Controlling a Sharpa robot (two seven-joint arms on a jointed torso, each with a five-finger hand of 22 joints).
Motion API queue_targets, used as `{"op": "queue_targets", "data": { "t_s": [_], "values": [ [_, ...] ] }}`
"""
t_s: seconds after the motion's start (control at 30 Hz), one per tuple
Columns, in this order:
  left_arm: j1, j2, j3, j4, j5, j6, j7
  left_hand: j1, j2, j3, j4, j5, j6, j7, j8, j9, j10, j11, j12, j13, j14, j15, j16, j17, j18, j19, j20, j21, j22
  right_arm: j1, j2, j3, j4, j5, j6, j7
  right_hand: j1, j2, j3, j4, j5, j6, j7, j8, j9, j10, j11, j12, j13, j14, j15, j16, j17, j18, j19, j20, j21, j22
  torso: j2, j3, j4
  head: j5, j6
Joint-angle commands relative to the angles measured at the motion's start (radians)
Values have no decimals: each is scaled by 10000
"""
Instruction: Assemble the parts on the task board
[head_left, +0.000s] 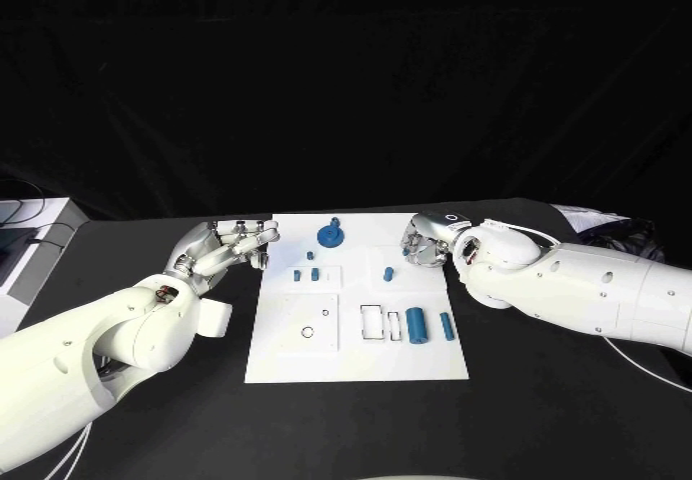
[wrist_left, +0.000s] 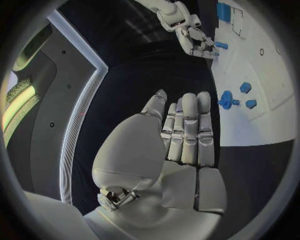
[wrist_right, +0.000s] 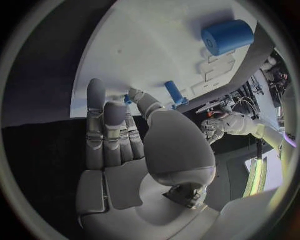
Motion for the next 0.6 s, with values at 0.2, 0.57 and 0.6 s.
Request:
{"op": "queue_targets", "data": {
  "t_s": [0.2,0.57,0.6],
  "values": [
    [-9,-4,12,-50,55,27,243,24,80,-183,19,20,-139,30,-21,4,-152,-2,82,-6,34,31,55,48,87,89,65,72,82,-62,180,-34,-264,-237,153,-1,10,9,27,146,70,84,-24,-28,3,-53,16,-12,-15,-87,17,138,-22,399,31,90,-153,202,7,12,-4,32,-86],
    [-8,-25,18,-86,58,128,154,113,85,-198,-31,27,-187,52,-19,5,-230,21,75,-8,36,46,58,59,108,95,77,73,108,-72,256,-40,-272,147,204,341,-35,-34,880,326,-600,400,-155,-13,12,435,-138,-9,-5,-93,-84,199,17,291,-53,-8,-144,551,-5,8,-11,21,-143],
    [-8,-26,19,-85,52,146,136,128,101,-194,-38,26,-164,44,-8,7,-234,20,80,-7,37,46,59,62,113,98,79,75,114,-73,255,-40,-261,157,232,352,-7,-32,917,318,-589,439,-169,-4,17,493,-156,-1,0,-94,-93,204,21,289,-53,-16,-140,581,-7,7,-10,17,-145]
  ]
}}
